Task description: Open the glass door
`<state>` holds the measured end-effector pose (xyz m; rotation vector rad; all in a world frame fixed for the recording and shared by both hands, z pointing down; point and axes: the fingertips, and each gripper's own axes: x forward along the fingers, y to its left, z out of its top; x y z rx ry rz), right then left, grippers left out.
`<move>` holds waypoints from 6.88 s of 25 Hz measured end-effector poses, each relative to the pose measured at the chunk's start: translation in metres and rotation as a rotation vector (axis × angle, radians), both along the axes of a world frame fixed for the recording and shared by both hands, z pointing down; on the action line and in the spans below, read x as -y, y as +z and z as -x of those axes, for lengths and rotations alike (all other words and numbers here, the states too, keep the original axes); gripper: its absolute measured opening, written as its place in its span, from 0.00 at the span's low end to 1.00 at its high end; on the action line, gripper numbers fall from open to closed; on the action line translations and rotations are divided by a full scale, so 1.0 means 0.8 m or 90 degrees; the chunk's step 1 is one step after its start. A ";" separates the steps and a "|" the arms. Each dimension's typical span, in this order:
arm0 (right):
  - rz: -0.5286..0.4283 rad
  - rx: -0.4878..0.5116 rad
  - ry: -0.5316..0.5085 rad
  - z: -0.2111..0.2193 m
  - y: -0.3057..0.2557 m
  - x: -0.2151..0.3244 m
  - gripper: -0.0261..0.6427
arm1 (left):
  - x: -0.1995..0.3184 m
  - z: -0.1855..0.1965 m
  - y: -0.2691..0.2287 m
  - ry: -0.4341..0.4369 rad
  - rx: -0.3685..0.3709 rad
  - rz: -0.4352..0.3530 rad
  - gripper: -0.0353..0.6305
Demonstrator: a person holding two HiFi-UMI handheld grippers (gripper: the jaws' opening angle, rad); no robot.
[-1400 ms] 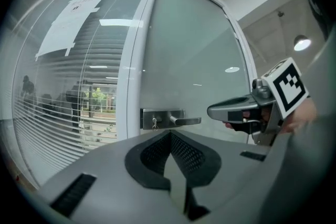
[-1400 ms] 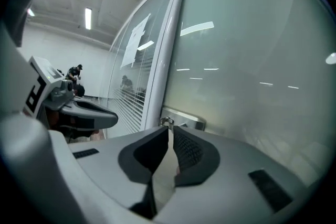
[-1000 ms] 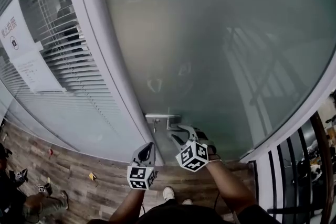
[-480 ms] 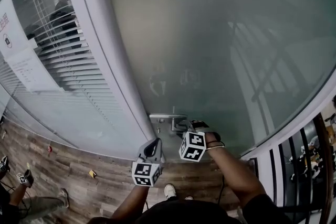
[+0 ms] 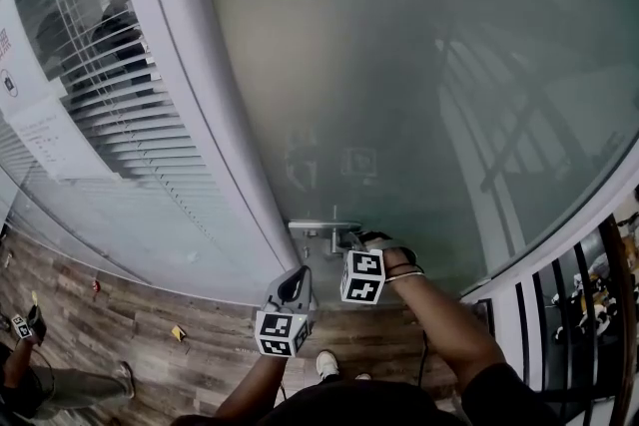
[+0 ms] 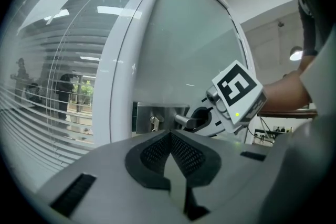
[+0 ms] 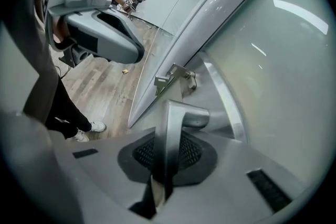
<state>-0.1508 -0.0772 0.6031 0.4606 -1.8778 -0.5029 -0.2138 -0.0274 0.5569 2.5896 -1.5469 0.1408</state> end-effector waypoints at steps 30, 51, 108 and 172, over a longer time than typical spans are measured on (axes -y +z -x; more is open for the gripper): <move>0.032 0.318 -0.020 0.025 -0.010 -0.005 0.06 | -0.025 -0.010 0.026 0.014 0.003 0.046 0.06; 0.050 0.327 0.009 0.018 0.000 0.042 0.06 | 0.004 -0.035 0.023 0.087 0.027 0.005 0.06; 0.085 0.394 0.317 -0.213 -0.017 0.702 0.06 | 0.589 -0.201 0.009 -0.032 -0.016 0.056 0.06; -0.056 0.429 0.693 -0.784 -0.015 1.081 0.06 | 0.929 -0.351 0.057 -0.034 0.023 0.121 0.06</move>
